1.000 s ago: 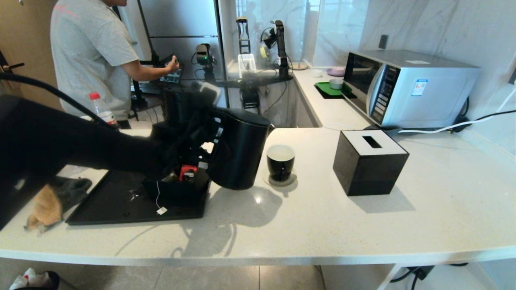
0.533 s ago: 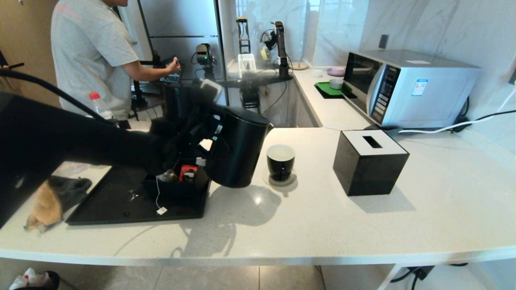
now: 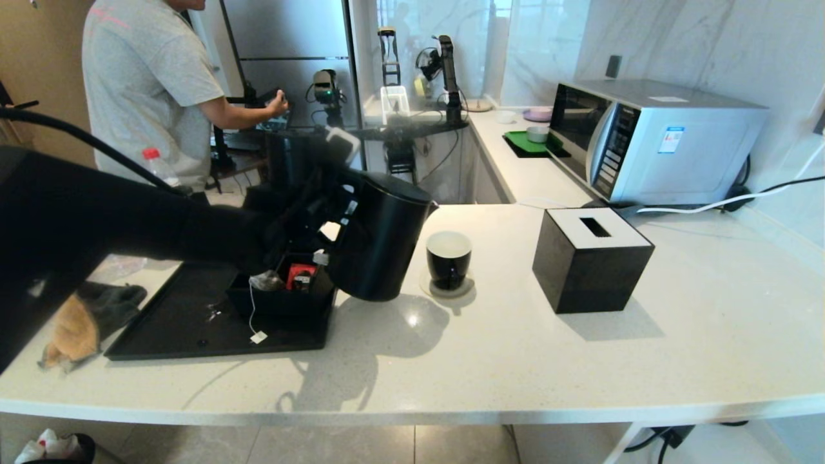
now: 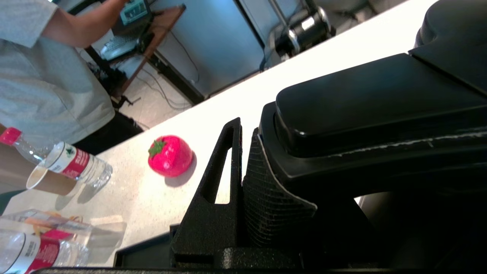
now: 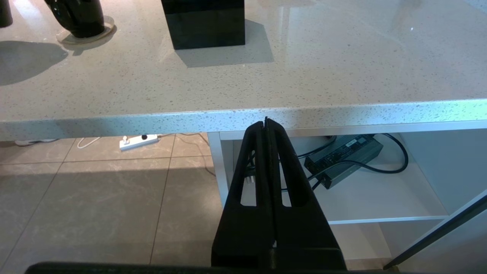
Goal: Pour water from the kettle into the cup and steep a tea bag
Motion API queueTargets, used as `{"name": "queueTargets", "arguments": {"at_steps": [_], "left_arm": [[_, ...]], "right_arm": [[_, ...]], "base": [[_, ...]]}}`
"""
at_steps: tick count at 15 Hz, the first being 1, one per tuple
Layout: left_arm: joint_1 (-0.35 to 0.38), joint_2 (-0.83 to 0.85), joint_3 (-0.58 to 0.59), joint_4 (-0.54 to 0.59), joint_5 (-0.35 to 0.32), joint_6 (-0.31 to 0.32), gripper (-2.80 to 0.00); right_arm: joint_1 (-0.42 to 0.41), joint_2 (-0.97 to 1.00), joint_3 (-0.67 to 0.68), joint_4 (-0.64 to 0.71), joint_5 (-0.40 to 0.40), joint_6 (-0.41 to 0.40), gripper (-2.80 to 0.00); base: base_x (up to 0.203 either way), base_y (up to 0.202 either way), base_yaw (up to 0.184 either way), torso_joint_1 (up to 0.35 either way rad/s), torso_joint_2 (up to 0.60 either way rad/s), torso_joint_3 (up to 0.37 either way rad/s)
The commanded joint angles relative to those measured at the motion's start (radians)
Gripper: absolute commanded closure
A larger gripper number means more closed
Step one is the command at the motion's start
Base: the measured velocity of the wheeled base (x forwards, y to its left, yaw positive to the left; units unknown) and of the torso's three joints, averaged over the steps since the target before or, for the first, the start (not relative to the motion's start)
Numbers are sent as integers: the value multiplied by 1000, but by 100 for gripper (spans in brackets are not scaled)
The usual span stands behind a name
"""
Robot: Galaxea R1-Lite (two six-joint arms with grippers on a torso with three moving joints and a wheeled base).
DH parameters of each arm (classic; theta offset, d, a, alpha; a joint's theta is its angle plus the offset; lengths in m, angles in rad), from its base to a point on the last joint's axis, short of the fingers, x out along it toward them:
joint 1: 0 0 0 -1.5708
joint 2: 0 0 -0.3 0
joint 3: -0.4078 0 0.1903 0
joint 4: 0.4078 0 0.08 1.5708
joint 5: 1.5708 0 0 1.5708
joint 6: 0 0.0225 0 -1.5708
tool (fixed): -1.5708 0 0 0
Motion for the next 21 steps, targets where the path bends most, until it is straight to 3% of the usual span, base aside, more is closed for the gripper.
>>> {"name": "queueTargets", "arguments": {"at_steps": [1,10,21], "left_arm": [[0,3,-16,14,2,8,0],[1,70,-122,36,4,81,0],[-1,113,-161,36,4,149,0]], "right_arm": [[0,1,0,1,0,-1,0],[0,1,0,1,0,0,0],[0,1,0,1,0,1,0]], "base": [[0,0,0,0,0,0],[0,0,0,0,0,0],[0,0,0,0,0,0]]}}
